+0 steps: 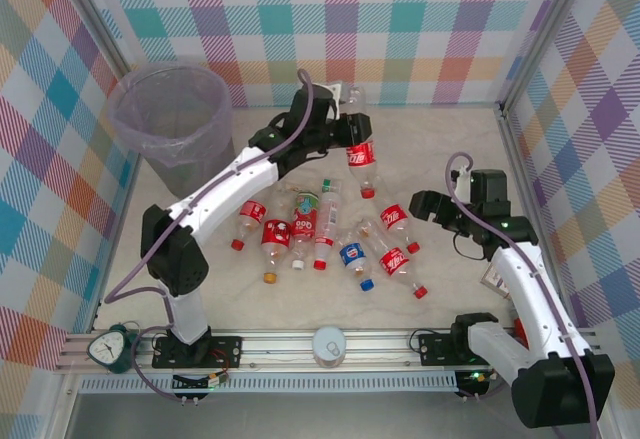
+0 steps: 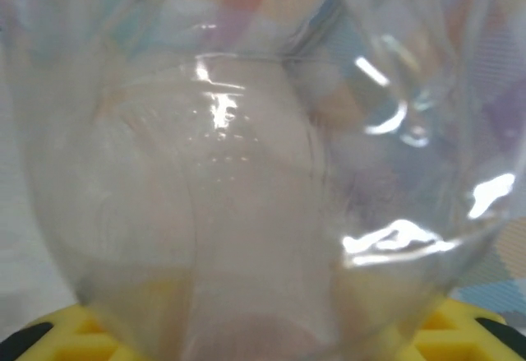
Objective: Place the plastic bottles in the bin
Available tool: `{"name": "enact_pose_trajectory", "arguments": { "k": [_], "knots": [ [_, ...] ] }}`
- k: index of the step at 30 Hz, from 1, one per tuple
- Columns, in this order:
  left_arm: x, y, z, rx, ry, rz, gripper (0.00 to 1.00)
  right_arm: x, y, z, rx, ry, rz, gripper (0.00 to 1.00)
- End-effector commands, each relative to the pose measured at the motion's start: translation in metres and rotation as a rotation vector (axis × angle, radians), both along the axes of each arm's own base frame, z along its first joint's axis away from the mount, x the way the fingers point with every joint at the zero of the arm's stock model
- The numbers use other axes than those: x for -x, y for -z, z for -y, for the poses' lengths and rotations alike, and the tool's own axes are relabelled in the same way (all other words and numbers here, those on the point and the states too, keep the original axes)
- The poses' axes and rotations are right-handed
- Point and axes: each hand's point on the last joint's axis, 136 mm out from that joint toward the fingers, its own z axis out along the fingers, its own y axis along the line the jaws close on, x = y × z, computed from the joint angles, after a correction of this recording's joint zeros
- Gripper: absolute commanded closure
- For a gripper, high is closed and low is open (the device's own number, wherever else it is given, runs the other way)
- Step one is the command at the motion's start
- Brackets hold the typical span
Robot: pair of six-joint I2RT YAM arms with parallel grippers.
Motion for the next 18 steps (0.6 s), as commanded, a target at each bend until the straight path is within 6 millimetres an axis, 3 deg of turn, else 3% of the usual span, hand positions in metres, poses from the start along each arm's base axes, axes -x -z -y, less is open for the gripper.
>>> {"name": "enact_pose_trajectory", "arguments": {
  "k": [1, 6, 9, 14, 18],
  "knots": [
    [0.004, -0.060, -0.055, -0.068, -0.095, 0.140, 0.56, -0.011, 0.000, -0.012, -0.065, -0.035, 0.018, 0.10],
    [-0.007, -0.108, -0.113, -0.026, -0.205, 0.222, 0.57, -0.011, 0.000, -0.016, -0.086, -0.053, 0.014, 0.11],
    [-0.014, -0.133, -0.160, -0.063, -0.301, 0.281, 0.59, -0.007, -0.001, -0.016, -0.083, -0.053, 0.018, 0.10],
    [-0.015, -0.181, -0.259, -0.120, -0.564, 0.442, 0.76, -0.005, -0.003, -0.020, -0.101, -0.073, 0.016, 0.11],
    [-0.003, -0.202, -0.323, -0.109, -0.721, 0.497, 0.86, -0.006, -0.006, -0.020, -0.099, -0.078, 0.020, 0.11]
  ]
}}
